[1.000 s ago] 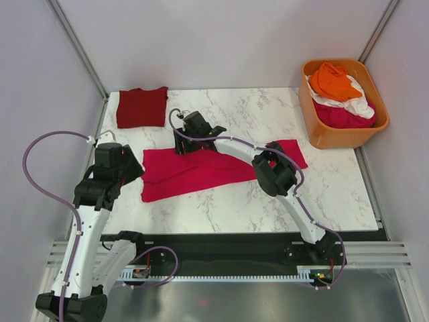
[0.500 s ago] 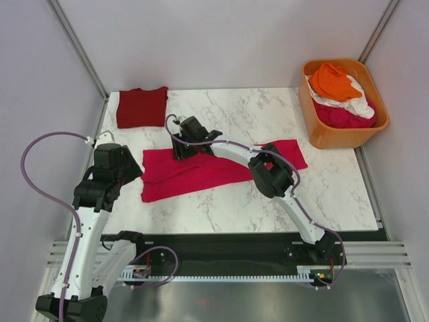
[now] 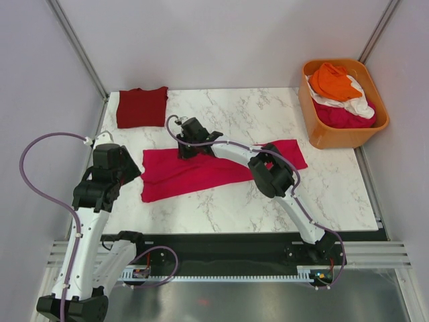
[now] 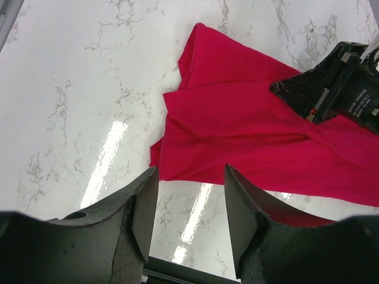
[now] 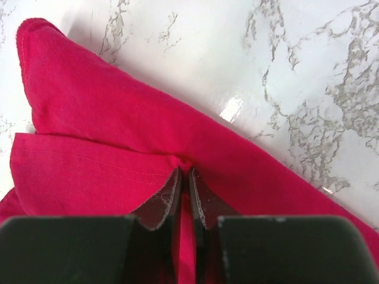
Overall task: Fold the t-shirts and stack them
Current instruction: Fold the tshirt
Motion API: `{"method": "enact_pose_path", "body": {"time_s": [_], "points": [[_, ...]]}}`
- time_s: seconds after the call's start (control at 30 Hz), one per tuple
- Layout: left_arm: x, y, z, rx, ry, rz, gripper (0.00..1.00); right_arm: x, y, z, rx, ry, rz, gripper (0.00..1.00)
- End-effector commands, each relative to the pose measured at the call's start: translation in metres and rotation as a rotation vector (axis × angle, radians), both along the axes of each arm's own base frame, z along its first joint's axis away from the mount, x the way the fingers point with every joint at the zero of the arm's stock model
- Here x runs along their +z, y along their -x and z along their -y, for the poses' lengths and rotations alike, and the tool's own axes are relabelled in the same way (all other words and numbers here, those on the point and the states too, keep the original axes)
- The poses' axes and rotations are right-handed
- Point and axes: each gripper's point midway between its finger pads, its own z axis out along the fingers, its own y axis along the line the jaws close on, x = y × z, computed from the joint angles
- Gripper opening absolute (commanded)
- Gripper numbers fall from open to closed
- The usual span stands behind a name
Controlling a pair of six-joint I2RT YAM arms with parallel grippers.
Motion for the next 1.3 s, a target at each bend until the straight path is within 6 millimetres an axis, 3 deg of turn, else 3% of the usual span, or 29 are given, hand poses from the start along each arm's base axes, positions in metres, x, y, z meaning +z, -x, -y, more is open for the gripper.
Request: {"method": "enact_pose_path", "body": {"time_s": [0.0,0.27,0.37,0.43,0.53,0.7,0.73,0.77,0.83,0.87,0.93,1.0,1.1,1.17,1.23,1.27], "points": [[0.001,0.001,-0.007,0.006,-0.035,0.004,0.55,0.018,0.005,0.003,-0.004,0.012,0.035,0.14],[0.003,0.002,-0.009,0.017,-0.034,0.016,0.53,0.08,0.014,0.007,0.002,0.017,0.147,0.16],[0.004,0.002,-0.009,0.017,-0.033,0.023,0.53,0.089,0.021,0.01,0.012,0.016,0.15,0.18],[0.005,0.003,-0.009,0.017,-0.033,0.026,0.53,0.084,0.028,0.011,0.024,0.03,0.142,0.15],[0.006,0.003,-0.01,0.021,-0.033,0.031,0.53,0.074,0.041,0.012,0.048,0.045,0.112,0.0],[0.007,0.004,-0.01,0.023,-0.034,0.04,0.53,0.063,0.079,0.019,0.111,0.09,0.09,0.0],[0.007,0.005,-0.01,0.024,-0.033,0.04,0.53,0.073,0.083,0.022,0.109,0.089,0.114,0.0],[0.008,0.004,-0.01,0.025,-0.034,0.042,0.53,0.067,0.096,0.025,0.126,0.108,0.107,0.0],[0.008,0.005,-0.01,0.026,-0.034,0.045,0.53,0.078,0.106,0.028,0.128,0.101,0.126,0.0],[0.008,0.005,-0.01,0.026,-0.034,0.045,0.53,0.072,0.118,0.032,0.144,0.119,0.119,0.0],[0.009,0.004,-0.01,0.023,-0.032,0.045,0.53,0.078,0.126,0.037,0.148,0.121,0.134,0.0],[0.008,0.004,-0.009,0.021,-0.031,0.037,0.53,0.066,0.138,0.043,0.162,0.155,0.135,0.0],[0.004,0.001,-0.008,0.021,-0.022,0.011,0.53,0.047,0.148,0.05,0.172,0.203,0.124,0.15],[0.001,-0.003,-0.008,0.055,-0.003,-0.01,0.55,0.033,0.15,0.055,0.16,0.239,0.115,0.47],[-0.006,-0.005,-0.002,0.077,0.05,-0.032,0.58,0.027,0.151,0.058,0.158,0.251,0.108,0.53],[-0.014,-0.008,0.005,0.066,0.09,-0.065,0.63,0.025,0.149,0.061,0.144,0.267,0.117,0.61]]}}
